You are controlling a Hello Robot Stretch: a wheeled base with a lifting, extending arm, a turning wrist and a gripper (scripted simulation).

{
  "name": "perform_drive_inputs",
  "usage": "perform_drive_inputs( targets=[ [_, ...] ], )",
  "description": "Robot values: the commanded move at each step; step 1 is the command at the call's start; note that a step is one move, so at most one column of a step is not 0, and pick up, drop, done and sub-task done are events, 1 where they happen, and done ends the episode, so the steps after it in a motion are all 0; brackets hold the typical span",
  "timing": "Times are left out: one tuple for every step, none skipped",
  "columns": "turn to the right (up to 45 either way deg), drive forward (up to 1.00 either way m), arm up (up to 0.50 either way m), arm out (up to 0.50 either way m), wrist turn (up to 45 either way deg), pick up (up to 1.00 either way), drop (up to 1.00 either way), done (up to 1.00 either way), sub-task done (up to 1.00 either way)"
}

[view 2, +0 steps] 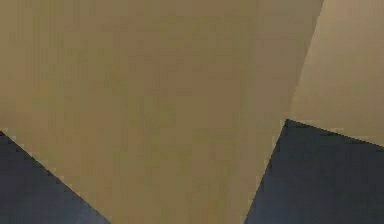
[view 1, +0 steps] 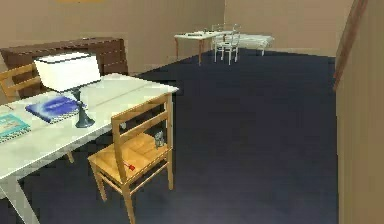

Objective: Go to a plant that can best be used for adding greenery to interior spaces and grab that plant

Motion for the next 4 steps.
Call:
perform_drive_inputs(
  targets=[
    [15.0, 0.0, 0.0, 0.0, 0.0, 0.0, 0.0, 0.0, 0.0],
    [0.0, 1.0, 0.0, 0.0, 0.0, 0.0, 0.0, 0.0, 0.0],
    [9.0, 0.0, 0.0, 0.0, 0.0, 0.0, 0.0, 0.0, 0.0],
    [0.0, 0.25, 0.0, 0.0, 0.0, 0.0, 0.0, 0.0, 0.0]
  ],
)
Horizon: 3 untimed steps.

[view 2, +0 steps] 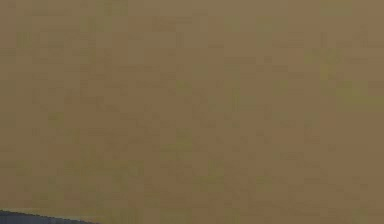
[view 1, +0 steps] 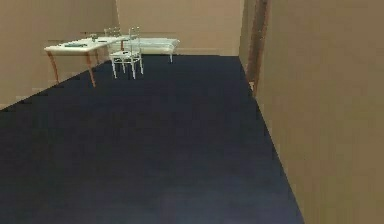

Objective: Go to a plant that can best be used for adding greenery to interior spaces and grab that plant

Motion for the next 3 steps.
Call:
perform_drive_inputs(
  targets=[
    [-6.0, 0.0, 0.0, 0.0, 0.0, 0.0, 0.0, 0.0, 0.0],
    [0.0, 1.0, 0.0, 0.0, 0.0, 0.0, 0.0, 0.0, 0.0],
    [0.0, 1.0, 0.0, 0.0, 0.0, 0.0, 0.0, 0.0, 0.0]
  ],
)
